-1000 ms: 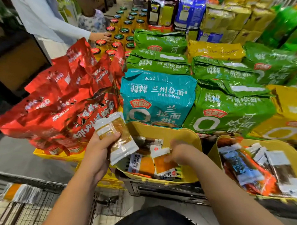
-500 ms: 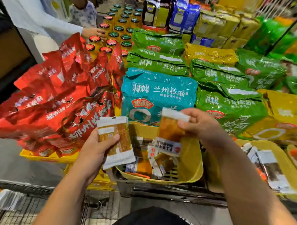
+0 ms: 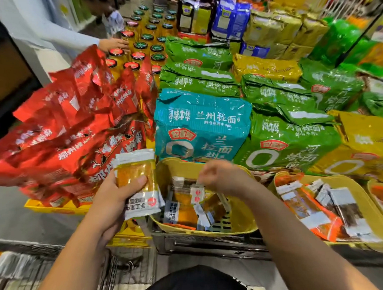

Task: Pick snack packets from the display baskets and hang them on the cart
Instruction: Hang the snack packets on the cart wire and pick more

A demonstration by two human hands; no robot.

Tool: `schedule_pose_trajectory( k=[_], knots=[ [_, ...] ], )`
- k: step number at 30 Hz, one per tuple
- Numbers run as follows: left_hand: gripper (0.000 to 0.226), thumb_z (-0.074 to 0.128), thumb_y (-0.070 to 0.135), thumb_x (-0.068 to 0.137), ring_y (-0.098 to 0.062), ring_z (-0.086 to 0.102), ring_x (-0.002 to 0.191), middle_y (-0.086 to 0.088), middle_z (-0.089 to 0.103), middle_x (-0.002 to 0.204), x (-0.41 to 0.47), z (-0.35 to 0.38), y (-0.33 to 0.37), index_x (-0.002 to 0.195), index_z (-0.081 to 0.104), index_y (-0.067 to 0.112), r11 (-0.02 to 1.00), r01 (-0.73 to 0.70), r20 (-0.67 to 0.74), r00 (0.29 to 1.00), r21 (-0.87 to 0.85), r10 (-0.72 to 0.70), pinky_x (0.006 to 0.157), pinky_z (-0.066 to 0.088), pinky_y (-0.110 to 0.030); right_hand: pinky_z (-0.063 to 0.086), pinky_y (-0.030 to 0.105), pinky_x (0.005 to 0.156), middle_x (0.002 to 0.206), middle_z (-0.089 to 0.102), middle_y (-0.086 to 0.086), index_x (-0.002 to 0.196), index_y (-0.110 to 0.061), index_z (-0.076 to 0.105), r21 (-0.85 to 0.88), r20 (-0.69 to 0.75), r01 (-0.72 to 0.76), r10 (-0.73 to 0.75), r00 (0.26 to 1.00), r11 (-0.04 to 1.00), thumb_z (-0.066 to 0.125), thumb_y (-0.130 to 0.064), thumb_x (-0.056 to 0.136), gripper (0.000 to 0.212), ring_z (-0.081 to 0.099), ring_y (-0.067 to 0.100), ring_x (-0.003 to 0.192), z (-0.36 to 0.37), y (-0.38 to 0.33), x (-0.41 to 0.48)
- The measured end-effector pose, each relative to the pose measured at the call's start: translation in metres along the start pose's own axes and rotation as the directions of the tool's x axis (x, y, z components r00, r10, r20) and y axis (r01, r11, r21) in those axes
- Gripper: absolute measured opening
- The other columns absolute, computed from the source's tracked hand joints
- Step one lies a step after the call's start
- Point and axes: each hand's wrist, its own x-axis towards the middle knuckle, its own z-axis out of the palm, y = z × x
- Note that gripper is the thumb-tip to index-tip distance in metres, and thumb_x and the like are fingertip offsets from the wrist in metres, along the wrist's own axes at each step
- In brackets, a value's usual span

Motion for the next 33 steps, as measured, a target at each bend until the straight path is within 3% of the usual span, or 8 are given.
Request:
schedule_pose_trajectory(
  k=[4, 10, 14, 19, 23, 26, 30, 33],
  knots=[
    [0.055, 0.072, 0.017, 0.08, -0.03, 0.075, 0.09, -0.016, 0.075, 0.113, 0.002, -0.002, -0.001, 0.132, 0.056, 0.013, 1.0, -0.009, -0.037, 0.999, -0.024, 0.008, 0.069, 0.062, -0.041, 0.053, 0.034, 0.095, 0.134, 0.061, 0.004, 0.133, -0.016, 0.057, -0.388, 0.379, 0.0, 0.159, 0.912, 0.922, 0.066, -0.023, 0.097, 0.038, 0.061, 0.023, 0.115, 0.055, 0.011, 0.032],
    [0.053, 0.075, 0.015, 0.082, -0.036, 0.072, 0.103, -0.016, 0.073, 0.117, -0.006, -0.007, -0.005, 0.132, 0.057, 0.014, 1.0, -0.029, -0.073, 0.997, -0.001, 0.029, 0.083, 0.058, -0.048, 0.048, 0.039, 0.091, 0.13, 0.059, 0.012, 0.132, -0.012, 0.05, -0.582, 0.331, 0.169, 0.042, 0.943, 0.795, 0.07, -0.014, 0.093, 0.044, 0.058, 0.031, 0.113, 0.099, 0.014, 0.047],
    [0.052, 0.075, 0.015, 0.082, -0.035, 0.073, 0.101, -0.015, 0.074, 0.115, -0.015, -0.013, -0.007, 0.131, 0.057, 0.014, 0.999, -0.047, -0.135, 0.99, -0.01, 0.045, 0.079, 0.059, -0.044, 0.048, 0.038, 0.078, 0.101, 0.053, 0.011, 0.105, -0.018, 0.047, -0.597, 0.31, 0.207, -0.015, 0.951, 0.775, 0.047, -0.003, 0.098, 0.017, 0.058, 0.026, 0.095, 0.101, 0.018, 0.046],
    [0.046, 0.073, 0.009, 0.086, -0.036, 0.073, 0.1, -0.015, 0.074, 0.113, -0.026, -0.016, -0.01, 0.13, 0.057, 0.014, 0.999, -0.051, -0.206, 0.977, -0.006, 0.049, 0.08, 0.06, -0.046, 0.042, 0.035, 0.076, 0.101, 0.053, 0.004, 0.092, -0.025, 0.041, -0.527, 0.41, 0.251, -0.016, 0.912, 0.812, 0.058, -0.001, 0.095, 0.029, 0.052, 0.023, 0.099, 0.086, 0.012, 0.042],
    [0.042, 0.072, 0.007, 0.086, -0.032, 0.074, 0.095, -0.012, 0.076, 0.11, -0.034, -0.015, -0.012, 0.125, 0.06, 0.016, 0.998, -0.056, -0.27, 0.962, -0.027, 0.047, 0.073, 0.062, -0.041, 0.037, 0.022, 0.059, 0.084, 0.052, -0.013, 0.079, -0.031, 0.043, -0.208, 0.145, 0.15, -0.121, 0.982, 0.967, 0.072, -0.018, 0.091, 0.034, 0.049, 0.007, 0.074, 0.045, 0.017, 0.032],
    [0.037, 0.071, 0.006, 0.088, -0.032, 0.074, 0.093, -0.013, 0.076, 0.109, -0.037, -0.012, -0.016, 0.122, 0.06, 0.016, 0.999, -0.046, -0.288, 0.957, -0.018, 0.039, 0.076, 0.061, -0.043, 0.037, 0.011, 0.056, 0.081, 0.06, -0.016, 0.08, -0.035, 0.056, -0.064, 0.111, 0.178, -0.171, 0.979, 0.982, 0.072, -0.016, 0.092, 0.028, 0.053, -0.005, 0.071, 0.005, 0.022, 0.016],
    [0.04, 0.071, 0.008, 0.088, -0.029, 0.075, 0.09, -0.012, 0.076, 0.109, -0.037, -0.001, -0.018, 0.125, 0.06, 0.017, 0.999, -0.03, -0.274, 0.961, -0.016, 0.025, 0.069, 0.062, -0.038, 0.044, 0.022, 0.065, 0.088, 0.065, -0.012, 0.091, -0.03, 0.068, -0.067, 0.115, 0.18, -0.171, 0.978, 0.981, 0.074, -0.023, 0.091, 0.009, 0.061, 0.007, 0.081, -0.009, 0.031, 0.017],
    [0.041, 0.071, 0.008, 0.088, -0.031, 0.075, 0.092, -0.013, 0.076, 0.11, -0.035, 0.008, -0.021, 0.128, 0.059, 0.014, 1.0, -0.014, -0.257, 0.966, -0.011, 0.011, 0.066, 0.063, -0.037, 0.052, 0.03, 0.08, 0.105, 0.069, -0.005, 0.112, -0.028, 0.069, 0.002, 0.238, 0.17, -0.166, 0.957, 0.985, 0.074, -0.027, 0.091, 0.022, 0.065, 0.017, 0.096, 0.016, 0.03, 0.027]
  ],
)
